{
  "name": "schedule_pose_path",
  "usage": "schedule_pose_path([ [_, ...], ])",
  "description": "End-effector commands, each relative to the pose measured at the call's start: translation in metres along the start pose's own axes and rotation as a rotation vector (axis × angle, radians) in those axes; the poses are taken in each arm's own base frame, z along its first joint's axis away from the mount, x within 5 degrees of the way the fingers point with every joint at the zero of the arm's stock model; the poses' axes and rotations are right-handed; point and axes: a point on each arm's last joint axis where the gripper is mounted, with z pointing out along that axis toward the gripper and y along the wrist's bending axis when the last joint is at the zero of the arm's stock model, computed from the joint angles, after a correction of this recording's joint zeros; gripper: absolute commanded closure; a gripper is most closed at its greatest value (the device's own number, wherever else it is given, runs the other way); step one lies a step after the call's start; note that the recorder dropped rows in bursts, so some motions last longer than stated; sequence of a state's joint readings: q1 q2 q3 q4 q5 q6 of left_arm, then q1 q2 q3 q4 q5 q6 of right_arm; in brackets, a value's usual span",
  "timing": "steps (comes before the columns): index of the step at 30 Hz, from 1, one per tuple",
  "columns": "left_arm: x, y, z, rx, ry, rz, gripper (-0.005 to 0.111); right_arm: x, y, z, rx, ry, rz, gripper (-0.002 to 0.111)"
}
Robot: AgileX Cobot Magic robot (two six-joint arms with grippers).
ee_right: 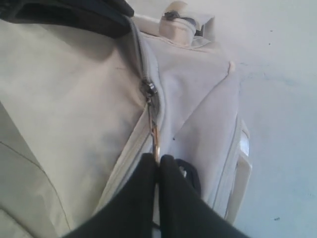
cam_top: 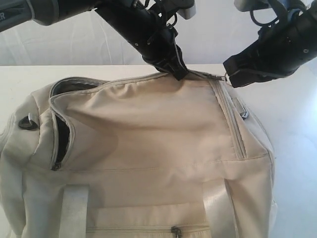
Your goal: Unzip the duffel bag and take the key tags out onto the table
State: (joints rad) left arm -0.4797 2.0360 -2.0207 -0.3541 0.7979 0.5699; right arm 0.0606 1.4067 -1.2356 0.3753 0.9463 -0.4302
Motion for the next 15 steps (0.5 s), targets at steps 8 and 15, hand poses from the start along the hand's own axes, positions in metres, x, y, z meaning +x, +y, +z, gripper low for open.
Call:
schedule_pose_path([
  [8,0.01,0.029,-0.009,-0.132,0.013,-0.047,0.107,0.028,0.01,-0.032,0.036,0.018,-0.017,0.108],
  [15,0.014,0.033,-0.001,-0.153,0.027,-0.081,0.107,0.037,0.015,-0.041,0.045,-0.008,-0.021,0.108],
])
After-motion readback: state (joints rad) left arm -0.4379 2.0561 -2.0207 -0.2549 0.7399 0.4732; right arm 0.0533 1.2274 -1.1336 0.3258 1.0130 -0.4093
